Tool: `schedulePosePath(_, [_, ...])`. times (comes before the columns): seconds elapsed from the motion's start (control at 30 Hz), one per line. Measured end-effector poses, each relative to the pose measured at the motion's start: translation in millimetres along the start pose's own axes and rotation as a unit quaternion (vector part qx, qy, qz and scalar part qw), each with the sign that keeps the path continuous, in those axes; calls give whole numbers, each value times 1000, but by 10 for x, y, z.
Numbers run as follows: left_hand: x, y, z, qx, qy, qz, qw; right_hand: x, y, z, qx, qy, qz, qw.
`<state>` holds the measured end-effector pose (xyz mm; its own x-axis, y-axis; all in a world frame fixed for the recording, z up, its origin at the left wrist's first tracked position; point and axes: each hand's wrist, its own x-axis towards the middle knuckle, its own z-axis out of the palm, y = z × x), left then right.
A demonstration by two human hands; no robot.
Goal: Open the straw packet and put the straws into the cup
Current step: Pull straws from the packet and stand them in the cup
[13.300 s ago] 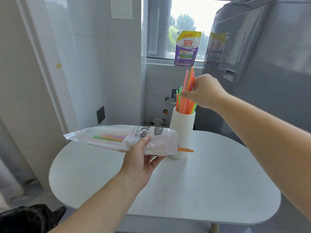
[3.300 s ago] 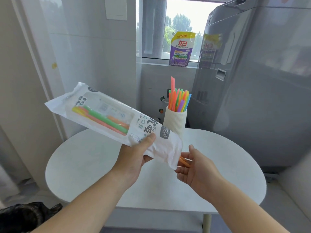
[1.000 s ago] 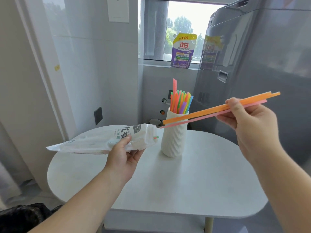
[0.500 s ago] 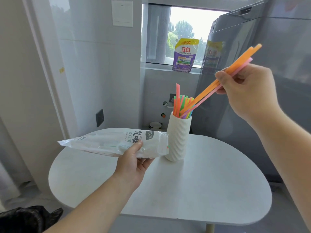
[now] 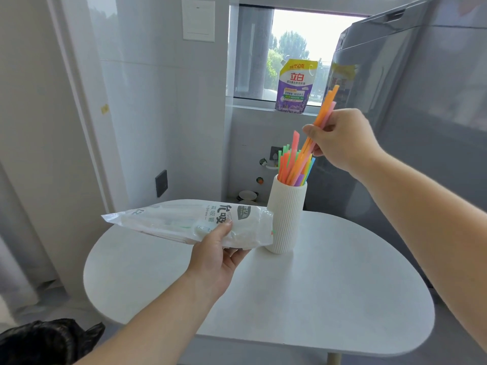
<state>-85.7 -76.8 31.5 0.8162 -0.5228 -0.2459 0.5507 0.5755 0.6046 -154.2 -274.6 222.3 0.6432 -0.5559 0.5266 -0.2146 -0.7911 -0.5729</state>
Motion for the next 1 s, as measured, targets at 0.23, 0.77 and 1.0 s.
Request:
schedulePosePath(0.23, [1,3,-19,3,-4,-1,1000,89,101,362,-88,-46,3,995])
schedulePosePath(0.77, [-8,-2,-3,12,-9,-9,1000,176,134,454,-130,-31,-111,985])
schedulePosePath(1.0, [-17,10,0,16,-13,-10,1000,80,190,515,-166,-78,-104,978])
